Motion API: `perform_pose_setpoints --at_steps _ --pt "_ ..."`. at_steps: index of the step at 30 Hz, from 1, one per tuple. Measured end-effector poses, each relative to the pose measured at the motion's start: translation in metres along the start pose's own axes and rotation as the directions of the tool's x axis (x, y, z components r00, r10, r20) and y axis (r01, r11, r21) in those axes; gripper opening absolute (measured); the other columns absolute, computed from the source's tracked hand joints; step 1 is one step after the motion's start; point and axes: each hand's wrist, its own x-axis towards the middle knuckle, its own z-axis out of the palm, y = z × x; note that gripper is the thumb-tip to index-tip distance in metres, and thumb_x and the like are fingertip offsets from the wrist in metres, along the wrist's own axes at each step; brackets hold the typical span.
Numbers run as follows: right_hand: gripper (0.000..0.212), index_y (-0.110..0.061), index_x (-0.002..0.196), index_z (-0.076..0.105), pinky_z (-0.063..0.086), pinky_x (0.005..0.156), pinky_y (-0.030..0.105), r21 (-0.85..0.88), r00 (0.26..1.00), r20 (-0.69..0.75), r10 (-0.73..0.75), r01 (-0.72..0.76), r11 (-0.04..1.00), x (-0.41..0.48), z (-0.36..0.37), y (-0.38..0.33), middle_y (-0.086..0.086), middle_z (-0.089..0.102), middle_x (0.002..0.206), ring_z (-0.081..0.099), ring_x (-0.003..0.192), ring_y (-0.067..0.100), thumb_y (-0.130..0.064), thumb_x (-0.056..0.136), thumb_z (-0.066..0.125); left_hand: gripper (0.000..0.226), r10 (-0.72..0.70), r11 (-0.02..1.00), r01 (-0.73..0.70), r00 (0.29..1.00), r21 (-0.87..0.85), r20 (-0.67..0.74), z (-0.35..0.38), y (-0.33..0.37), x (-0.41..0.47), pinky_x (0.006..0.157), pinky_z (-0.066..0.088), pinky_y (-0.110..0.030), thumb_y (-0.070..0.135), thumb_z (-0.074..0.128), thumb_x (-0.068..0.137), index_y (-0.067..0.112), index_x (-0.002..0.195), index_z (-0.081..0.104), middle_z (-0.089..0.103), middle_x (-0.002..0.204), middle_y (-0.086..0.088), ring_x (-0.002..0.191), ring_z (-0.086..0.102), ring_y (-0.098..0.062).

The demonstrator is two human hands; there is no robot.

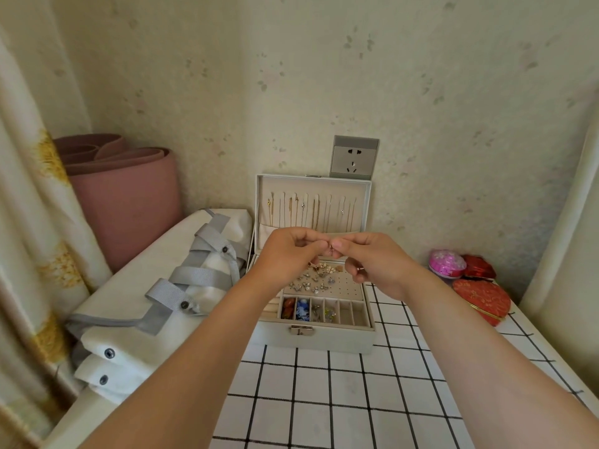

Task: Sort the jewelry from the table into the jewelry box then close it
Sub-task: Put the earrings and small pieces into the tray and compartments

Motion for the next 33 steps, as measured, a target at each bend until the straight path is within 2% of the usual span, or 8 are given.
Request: perform_pose_setpoints --at_steps 5,12,18,22,24,27,31,33 --pt "0.018 -0.009 0.103 0.076 0.040 0.047 0.025 0.082 1.000 -0.008 0.004 -0.004 0.997 0.000 0.006 0.001 0.004 0.072 0.085 0.050 0.053 0.013 -0.021 0.089 0.072 0.004 0.000 1.000 0.000 1.000 0.000 -0.013 0.002 0.000 0.000 0.061 0.052 -0.024 0.016 0.070 0.089 0.018 0.092 0.073 0.076 0.081 -0.002 0.062 0.060 -0.006" --pt "0.009 -0.009 0.096 0.076 0.047 0.046 0.027 0.142 0.995 -0.102 -0.020 0.034 0.989 0.001 0.015 0.004 0.005 0.074 0.079 0.053 0.051 0.017 -0.012 0.089 0.073 0.012 0.013 0.985 -0.008 1.000 0.170 -0.028 0.007 -0.007 0.004 0.052 0.044 -0.016 0.026 0.063 0.095 0.016 0.098 0.068 0.071 0.091 -0.003 0.061 0.060 -0.005" --pt "0.015 -0.014 0.099 0.079 0.050 0.049 0.027 0.016 0.991 -0.116 -0.067 0.069 0.997 -0.002 0.016 0.003 0.009 0.077 0.088 0.055 0.052 0.014 -0.014 0.085 0.078 0.010 0.038 0.964 -0.030 0.999 0.265 -0.026 0.008 -0.011 0.004 0.061 0.043 -0.020 0.028 0.061 0.095 0.023 0.087 0.065 0.070 0.085 0.003 0.067 0.060 -0.006" --pt "0.015 -0.014 0.096 0.080 0.050 0.049 0.027 -0.066 0.986 -0.156 -0.053 0.043 0.997 -0.003 0.009 0.007 0.009 0.076 0.080 0.056 0.053 0.014 -0.011 0.081 0.081 0.010 0.079 0.946 -0.084 0.996 0.313 0.029 0.010 -0.017 0.004 0.068 0.045 -0.024 0.024 0.061 0.094 0.024 0.086 0.066 0.068 0.083 0.006 0.070 0.058 -0.005" --pt "0.010 -0.013 0.094 0.079 0.049 0.046 0.025 -0.162 0.981 -0.185 -0.051 0.020 0.987 -0.004 0.004 0.012 0.009 0.076 0.079 0.056 0.051 0.013 -0.012 0.084 0.078 0.011 0.115 0.882 -0.143 0.989 0.449 0.090 0.010 -0.022 0.002 0.074 0.045 -0.026 0.024 0.059 0.096 0.026 0.091 0.069 0.066 0.089 0.010 0.081 0.057 -0.006" --pt "0.008 -0.018 0.082 0.080 0.046 0.047 0.020 -0.362 0.976 -0.200 -0.082 0.004 0.932 -0.004 -0.004 0.024 -0.002 0.076 0.075 0.056 0.047 0.007 -0.012 0.085 0.076 0.022 0.182 0.672 -0.300 0.953 0.678 0.241 0.009 -0.035 0.001 0.089 0.046 -0.033 0.021 0.055 0.098 0.026 0.111 0.071 0.065 0.111 0.009 0.106 0.048 -0.011" --pt "0.009 -0.027 0.082 0.080 0.049 0.073 0.014 -0.535 0.975 -0.168 -0.146 0.034 0.844 -0.003 -0.006 0.035 -0.013 0.074 0.081 0.066 0.076 -0.004 -0.018 0.085 0.078 0.032 0.197 0.498 -0.430 0.902 0.753 0.385 0.010 -0.046 0.000 0.089 0.047 -0.038 0.017 0.051 0.097 0.027 0.119 0.070 0.065 0.119 0.010 0.108 0.046 -0.015" --pt "0.009 -0.028 0.081 0.080 0.048 0.075 0.012 -0.562 0.976 -0.156 -0.150 0.037 0.826 -0.004 -0.005 0.036 -0.017 0.072 0.078 0.066 0.082 -0.004 -0.019 0.084 0.080 0.032 0.204 0.460 -0.449 0.893 0.766 0.401 0.011 -0.048 -0.001 0.087 0.048 -0.040 0.017 0.051 0.096 0.027 0.120 0.070 0.066 0.116 0.009 0.106 0.047 -0.017"
